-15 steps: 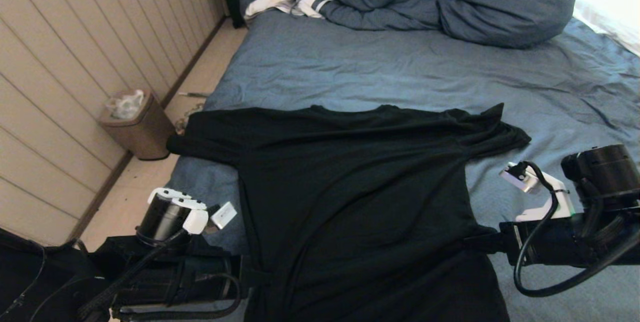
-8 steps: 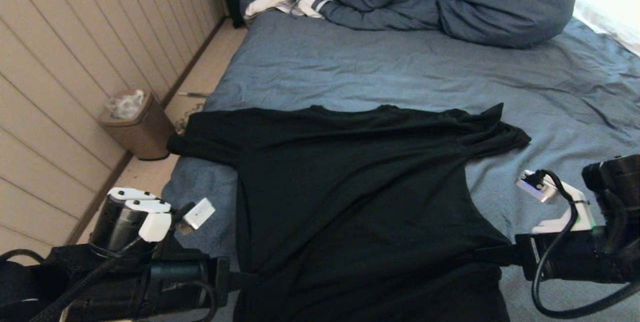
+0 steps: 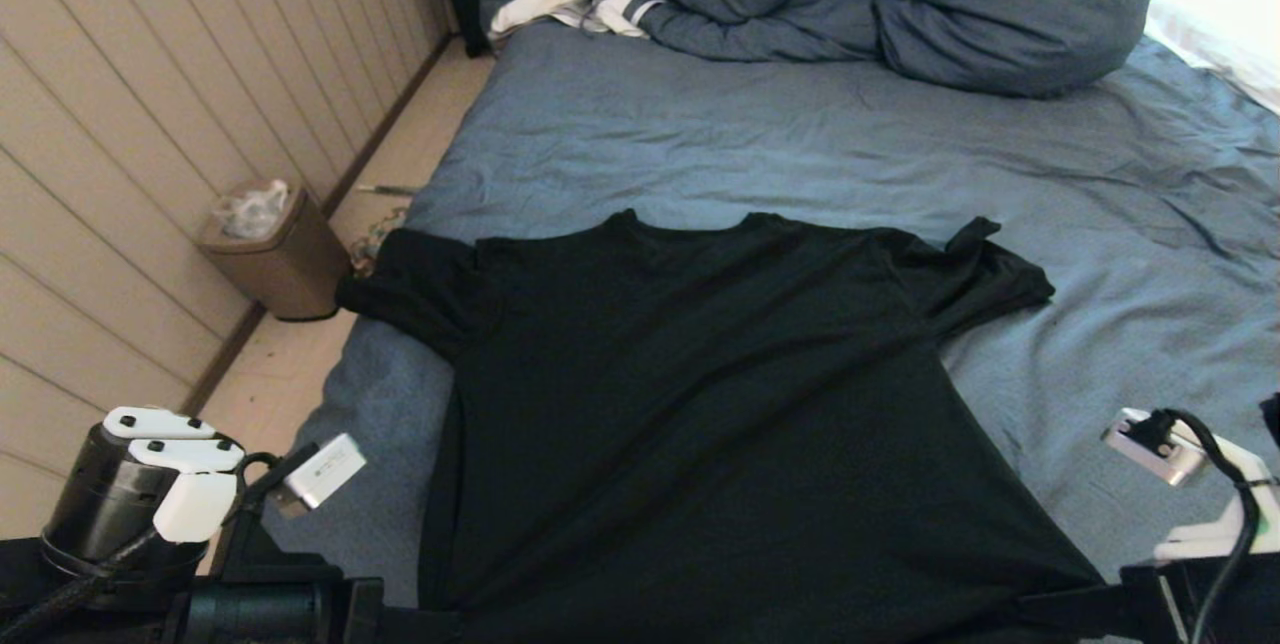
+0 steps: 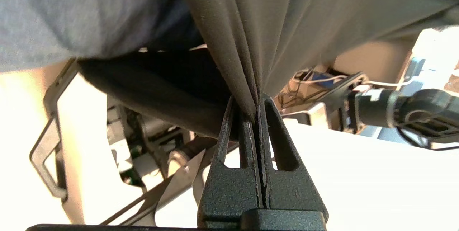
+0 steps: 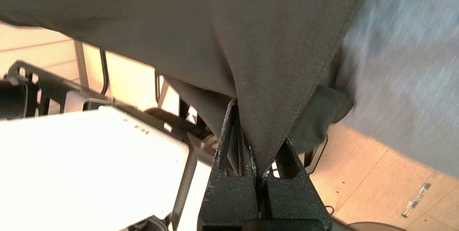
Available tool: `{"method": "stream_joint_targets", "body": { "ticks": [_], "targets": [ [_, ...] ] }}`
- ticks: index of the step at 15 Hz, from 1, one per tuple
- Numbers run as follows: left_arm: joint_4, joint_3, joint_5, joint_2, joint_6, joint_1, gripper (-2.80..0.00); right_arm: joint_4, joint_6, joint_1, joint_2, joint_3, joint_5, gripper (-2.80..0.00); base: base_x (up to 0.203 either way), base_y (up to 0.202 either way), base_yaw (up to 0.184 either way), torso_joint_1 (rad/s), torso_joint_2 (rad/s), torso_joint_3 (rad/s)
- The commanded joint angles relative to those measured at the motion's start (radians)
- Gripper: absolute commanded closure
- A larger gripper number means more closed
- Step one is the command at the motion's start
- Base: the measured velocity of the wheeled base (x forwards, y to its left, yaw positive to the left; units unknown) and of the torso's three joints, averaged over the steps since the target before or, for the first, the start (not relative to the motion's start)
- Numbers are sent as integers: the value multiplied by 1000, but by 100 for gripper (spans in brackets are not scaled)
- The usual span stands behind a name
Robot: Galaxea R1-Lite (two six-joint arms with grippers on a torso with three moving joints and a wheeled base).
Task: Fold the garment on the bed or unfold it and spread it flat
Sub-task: Fold the black T-shirt
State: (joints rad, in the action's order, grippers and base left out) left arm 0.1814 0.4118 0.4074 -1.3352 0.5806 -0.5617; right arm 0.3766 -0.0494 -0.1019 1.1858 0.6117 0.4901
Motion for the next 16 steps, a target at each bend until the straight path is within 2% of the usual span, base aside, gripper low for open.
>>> {"method": "stream_joint_targets", "body": {
  "ticks": [1,4,6,9,12,14,16],
  "targets": [
    [7,5,2,11,4,0,0,4,0,-1,-61,-33,2,0,0,0,0,0,0,0],
    [14,39,3,-36,6,2,0,-4,10,-1,-55,-38,1,0,0,0,0,0,0,0],
    [33,84,2,-105,4,32,0,-7,11,0,-37,-24,1,0,0,0,0,0,0,0],
    [74,243,6,-213,-11,153,0,-54,9,9,27,26,1,0,0,0,0,0,0,0],
    [59,450,14,-296,-28,278,0,-70,5,11,130,132,0,0,0,0,0,0,0,0],
    [40,568,23,-349,-32,347,0,-71,5,10,217,207,0,0,0,0,0,0,0,0],
    [35,638,44,-422,-32,383,0,-73,5,9,318,295,1,0,0,0,0,0,0,0]
  ]
}}
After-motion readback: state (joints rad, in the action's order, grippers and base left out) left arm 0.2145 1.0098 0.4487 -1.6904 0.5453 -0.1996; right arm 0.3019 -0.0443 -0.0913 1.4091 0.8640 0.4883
